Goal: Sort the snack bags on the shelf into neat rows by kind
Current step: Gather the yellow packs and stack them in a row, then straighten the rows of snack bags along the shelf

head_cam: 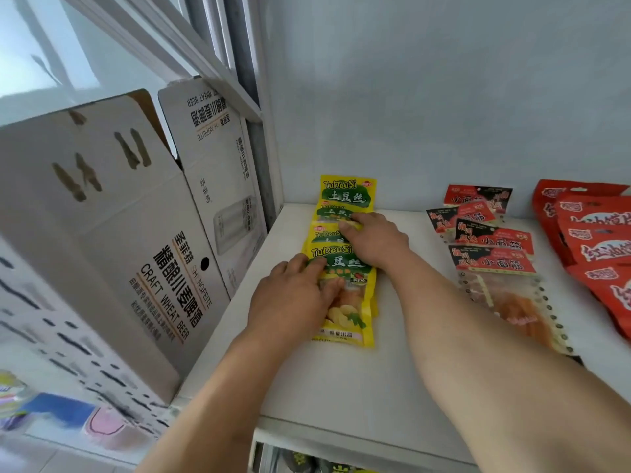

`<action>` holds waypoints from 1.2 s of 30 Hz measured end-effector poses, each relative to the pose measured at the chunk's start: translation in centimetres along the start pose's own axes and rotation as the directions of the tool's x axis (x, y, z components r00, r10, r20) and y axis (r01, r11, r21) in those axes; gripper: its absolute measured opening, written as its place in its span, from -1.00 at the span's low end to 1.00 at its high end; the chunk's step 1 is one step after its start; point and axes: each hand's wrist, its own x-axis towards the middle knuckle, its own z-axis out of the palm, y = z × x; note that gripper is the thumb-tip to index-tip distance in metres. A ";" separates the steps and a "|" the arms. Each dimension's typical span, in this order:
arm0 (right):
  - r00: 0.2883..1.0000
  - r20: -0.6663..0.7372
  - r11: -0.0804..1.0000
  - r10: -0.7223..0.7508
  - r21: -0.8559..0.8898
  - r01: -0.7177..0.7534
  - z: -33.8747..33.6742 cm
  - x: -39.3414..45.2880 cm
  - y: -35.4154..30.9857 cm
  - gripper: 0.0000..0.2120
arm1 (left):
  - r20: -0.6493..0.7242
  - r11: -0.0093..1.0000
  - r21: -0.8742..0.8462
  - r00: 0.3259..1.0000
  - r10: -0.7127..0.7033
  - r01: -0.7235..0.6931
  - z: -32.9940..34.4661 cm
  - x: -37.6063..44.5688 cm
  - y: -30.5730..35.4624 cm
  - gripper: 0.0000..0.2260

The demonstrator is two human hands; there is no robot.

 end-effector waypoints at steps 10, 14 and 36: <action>0.978 -0.203 0.993 -0.050 0.091 0.070 -4.3 -5.8 -1.2 -0.48 | -0.045 0.991 -0.130 0.999 -0.017 0.011 -1.2 0.1 0.0 -0.47; 0.948 -0.314 0.995 -0.047 0.072 0.073 -7.1 -9.7 1.6 -0.54 | -0.195 0.970 -0.238 0.981 0.001 -0.049 -2.4 -1.2 2.5 -0.49; 0.928 -0.187 0.918 0.322 0.302 -0.257 -9.3 -13.4 15.0 -0.25 | 0.086 0.546 -0.821 0.982 -0.169 0.166 2.3 2.6 19.4 -0.37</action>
